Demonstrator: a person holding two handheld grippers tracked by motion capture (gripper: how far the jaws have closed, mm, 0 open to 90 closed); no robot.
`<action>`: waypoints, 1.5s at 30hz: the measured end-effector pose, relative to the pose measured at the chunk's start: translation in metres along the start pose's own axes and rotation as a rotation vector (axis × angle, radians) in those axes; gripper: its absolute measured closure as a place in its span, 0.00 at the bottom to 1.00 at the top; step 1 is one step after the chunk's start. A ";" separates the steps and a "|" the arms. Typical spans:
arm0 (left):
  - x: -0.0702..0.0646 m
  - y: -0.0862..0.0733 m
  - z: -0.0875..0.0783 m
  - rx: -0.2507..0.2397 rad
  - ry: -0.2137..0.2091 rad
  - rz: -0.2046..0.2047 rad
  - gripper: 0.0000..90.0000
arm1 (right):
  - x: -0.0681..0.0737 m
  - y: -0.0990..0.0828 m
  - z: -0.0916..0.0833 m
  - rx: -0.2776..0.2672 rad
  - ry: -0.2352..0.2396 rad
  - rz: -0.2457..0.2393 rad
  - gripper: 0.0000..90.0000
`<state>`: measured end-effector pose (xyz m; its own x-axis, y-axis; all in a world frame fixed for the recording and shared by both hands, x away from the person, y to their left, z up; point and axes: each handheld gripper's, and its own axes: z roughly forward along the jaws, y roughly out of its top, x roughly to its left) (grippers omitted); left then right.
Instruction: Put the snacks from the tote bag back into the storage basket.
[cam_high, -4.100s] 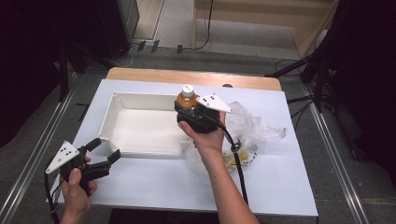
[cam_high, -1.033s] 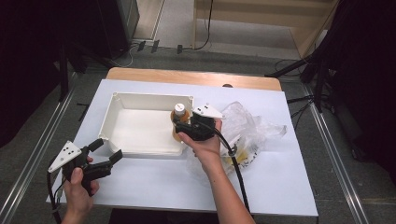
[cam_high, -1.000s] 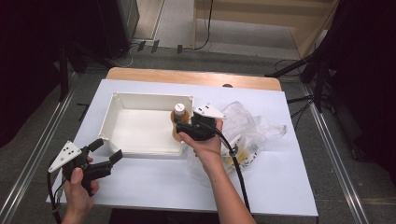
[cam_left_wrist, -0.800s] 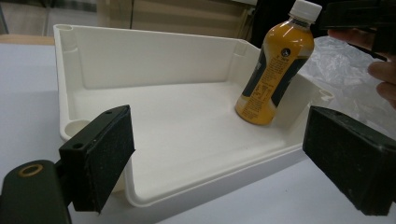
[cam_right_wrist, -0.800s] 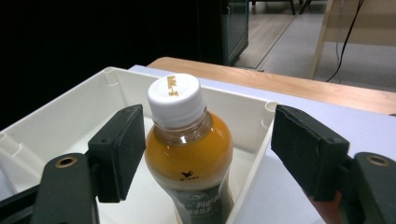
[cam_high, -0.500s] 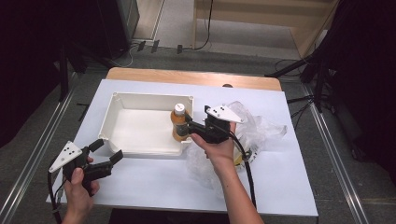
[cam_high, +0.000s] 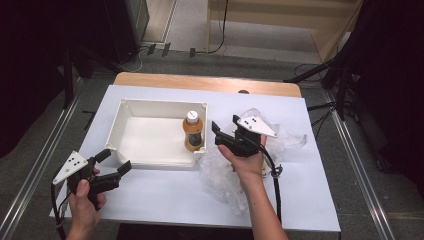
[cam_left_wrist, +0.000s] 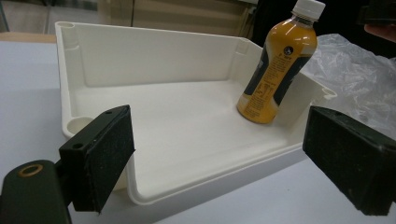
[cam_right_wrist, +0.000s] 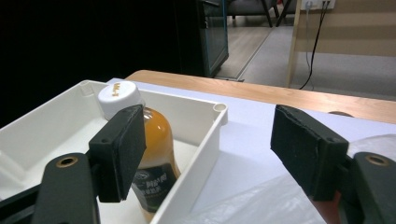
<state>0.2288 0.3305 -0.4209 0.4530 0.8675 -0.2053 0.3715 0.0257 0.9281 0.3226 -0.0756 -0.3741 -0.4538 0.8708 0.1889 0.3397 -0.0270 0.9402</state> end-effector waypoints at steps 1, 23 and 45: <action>0.000 0.000 0.000 -0.001 -0.001 0.001 0.10 | -0.002 -0.001 -0.002 -0.004 -0.002 0.002 0.31; -0.004 -0.006 0.005 0.005 0.004 0.010 0.10 | -0.041 -0.017 -0.041 -0.027 -0.048 -0.006 0.30; -0.006 -0.012 0.007 0.015 0.028 0.016 0.10 | -0.077 -0.037 -0.078 -0.056 -0.101 0.015 0.29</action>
<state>0.2279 0.3216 -0.4328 0.4364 0.8812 -0.1816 0.3765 0.0044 0.9264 0.2807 -0.1795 -0.4009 -0.3624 0.9152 0.1763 0.2980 -0.0655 0.9523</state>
